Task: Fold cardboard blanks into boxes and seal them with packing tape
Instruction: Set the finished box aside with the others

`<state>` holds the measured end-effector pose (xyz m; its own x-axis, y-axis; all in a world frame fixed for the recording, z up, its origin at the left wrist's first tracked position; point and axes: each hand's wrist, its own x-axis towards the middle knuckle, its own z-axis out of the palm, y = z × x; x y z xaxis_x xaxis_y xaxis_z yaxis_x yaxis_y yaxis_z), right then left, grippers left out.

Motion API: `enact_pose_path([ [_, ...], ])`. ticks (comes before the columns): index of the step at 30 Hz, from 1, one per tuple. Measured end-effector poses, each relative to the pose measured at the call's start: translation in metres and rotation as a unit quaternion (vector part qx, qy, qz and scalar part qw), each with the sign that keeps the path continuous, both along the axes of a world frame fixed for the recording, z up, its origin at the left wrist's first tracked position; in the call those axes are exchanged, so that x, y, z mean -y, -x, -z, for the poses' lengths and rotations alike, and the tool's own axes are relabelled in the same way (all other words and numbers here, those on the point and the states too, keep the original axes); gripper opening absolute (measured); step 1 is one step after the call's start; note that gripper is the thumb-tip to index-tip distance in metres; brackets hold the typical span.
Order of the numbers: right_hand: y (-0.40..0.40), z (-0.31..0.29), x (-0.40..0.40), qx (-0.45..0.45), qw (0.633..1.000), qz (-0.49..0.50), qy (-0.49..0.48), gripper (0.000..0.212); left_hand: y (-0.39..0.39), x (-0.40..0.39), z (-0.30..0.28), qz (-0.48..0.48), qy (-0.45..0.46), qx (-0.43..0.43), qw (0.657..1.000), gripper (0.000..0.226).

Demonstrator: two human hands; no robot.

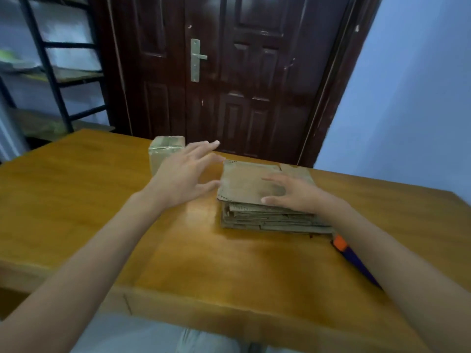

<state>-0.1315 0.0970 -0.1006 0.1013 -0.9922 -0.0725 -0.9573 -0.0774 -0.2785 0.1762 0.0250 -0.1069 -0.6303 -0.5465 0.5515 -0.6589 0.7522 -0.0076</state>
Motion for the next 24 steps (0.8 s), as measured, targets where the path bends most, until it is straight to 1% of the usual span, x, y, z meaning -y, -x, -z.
enact_pose_path([
  [2, 0.016, 0.007, -0.010, -0.023, 0.999, 0.017, -0.019, 0.086, 0.030, -0.001, 0.015, 0.018, -0.033, 0.025, 0.999, 0.059],
  [4, 0.028, 0.017, -0.016, -0.045, 0.999, 0.014, -0.007, 0.085, 0.056, -0.005, 0.031, 0.018, -0.065, 0.053, 0.996, 0.067],
  [6, 0.037, 0.027, -0.018, -0.058, 0.998, 0.006, 0.029, 0.075, 0.075, -0.007, 0.046, 0.011, -0.096, 0.069, 0.993, 0.072],
  [10, 0.045, 0.040, -0.020, -0.107, 0.989, -0.018, 0.101, 0.057, 0.088, -0.005, 0.064, 0.016, -0.130, 0.077, 0.988, 0.071],
  [12, 0.046, 0.039, -0.021, -0.131, 0.983, -0.041, 0.124, 0.053, 0.088, -0.003, 0.065, 0.021, -0.128, 0.069, 0.989, 0.069],
  [14, 0.046, 0.036, -0.022, -0.172, 0.973, -0.054, 0.144, 0.049, 0.089, -0.003, 0.061, 0.023, -0.104, 0.054, 0.993, 0.061],
  [16, 0.046, 0.033, -0.022, -0.235, 0.950, -0.055, 0.200, 0.046, 0.089, -0.004, 0.052, 0.023, -0.071, 0.037, 0.996, 0.054],
  [17, 0.046, 0.031, -0.023, -0.256, 0.935, -0.052, 0.241, 0.045, 0.090, -0.006, 0.047, 0.024, -0.055, 0.021, 0.998, 0.053],
  [18, 0.047, 0.027, -0.024, -0.258, 0.924, -0.046, 0.279, 0.044, 0.091, -0.009, 0.041, 0.022, -0.043, -0.002, 0.999, 0.054],
  [21, 0.050, 0.007, -0.027, -0.219, 0.900, -0.027, 0.375, 0.040, 0.097, -0.023, 0.023, -0.015, -0.044, -0.119, 0.992, 0.069],
  [22, 0.048, -0.003, -0.028, -0.208, 0.895, -0.010, 0.394, 0.039, 0.101, -0.030, 0.017, -0.039, -0.057, -0.172, 0.983, 0.075],
  [24, 0.040, -0.021, -0.031, -0.188, 0.886, 0.037, 0.422, 0.040, 0.113, -0.045, 0.008, -0.088, -0.106, -0.276, 0.951, 0.089],
])
